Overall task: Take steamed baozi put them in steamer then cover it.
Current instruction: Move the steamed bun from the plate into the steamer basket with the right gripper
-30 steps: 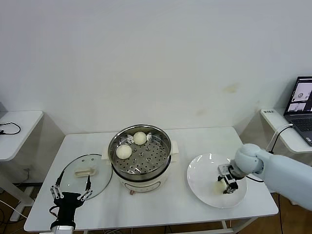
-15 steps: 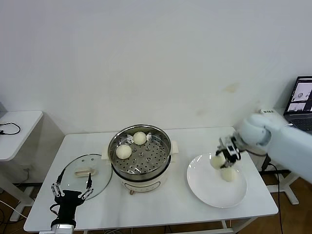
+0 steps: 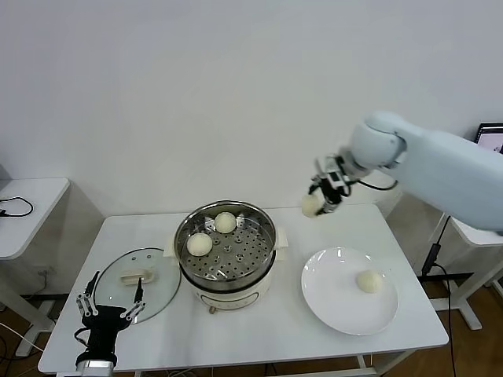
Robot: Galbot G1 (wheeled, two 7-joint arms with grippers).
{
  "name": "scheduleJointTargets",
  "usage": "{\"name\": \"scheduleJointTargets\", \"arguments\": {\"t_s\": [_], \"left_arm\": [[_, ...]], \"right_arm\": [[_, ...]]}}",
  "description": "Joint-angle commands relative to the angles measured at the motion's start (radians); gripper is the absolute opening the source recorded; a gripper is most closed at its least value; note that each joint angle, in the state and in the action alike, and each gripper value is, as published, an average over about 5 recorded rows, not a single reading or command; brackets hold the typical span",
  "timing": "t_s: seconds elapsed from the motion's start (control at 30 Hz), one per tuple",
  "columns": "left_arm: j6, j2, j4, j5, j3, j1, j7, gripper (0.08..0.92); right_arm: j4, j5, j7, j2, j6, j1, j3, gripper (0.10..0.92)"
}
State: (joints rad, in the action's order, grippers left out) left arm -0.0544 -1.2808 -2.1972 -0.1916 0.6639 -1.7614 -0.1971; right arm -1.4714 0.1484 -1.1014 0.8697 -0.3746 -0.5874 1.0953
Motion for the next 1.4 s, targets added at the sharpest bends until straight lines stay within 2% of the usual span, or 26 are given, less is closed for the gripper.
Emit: {"name": "scheduleJointTargets", "arguments": {"t_s": [0.03,0.3,0.67,1.0,1.4], "left_arm": [[-0.005,0.001,-0.002,0.017,0.011,-0.006,0.004,0.823],[-0.015,-0.001,-0.01,0.033,0.033,-0.016,0.006,0.823],[-0.009,-0.018,-0.014,0.037,0.053,-0.03,0.0,0.823],[-0.006,-0.027,-0.01,0.036,0.046,-0.027,-0.001,0.823],[0.004,-0.029,-0.002,0.035,0.045,-0.028,-0.007,0.823]], "right_arm": [[0.042,0.101,0.075,0.263,0.015,-0.067,0.065,0.577],[0.065,0.089,0.123,0.358,0.175,0.024,0.103,0.577],[0.068,-0.119,0.169,0.374,0.406,0.116,0.179,0.576],[0.03,-0.149,0.155,0.376,0.501,0.112,0.208,0.576],[0.046,-0.131,0.126,0.409,0.517,0.091,0.229,0.588]]}}
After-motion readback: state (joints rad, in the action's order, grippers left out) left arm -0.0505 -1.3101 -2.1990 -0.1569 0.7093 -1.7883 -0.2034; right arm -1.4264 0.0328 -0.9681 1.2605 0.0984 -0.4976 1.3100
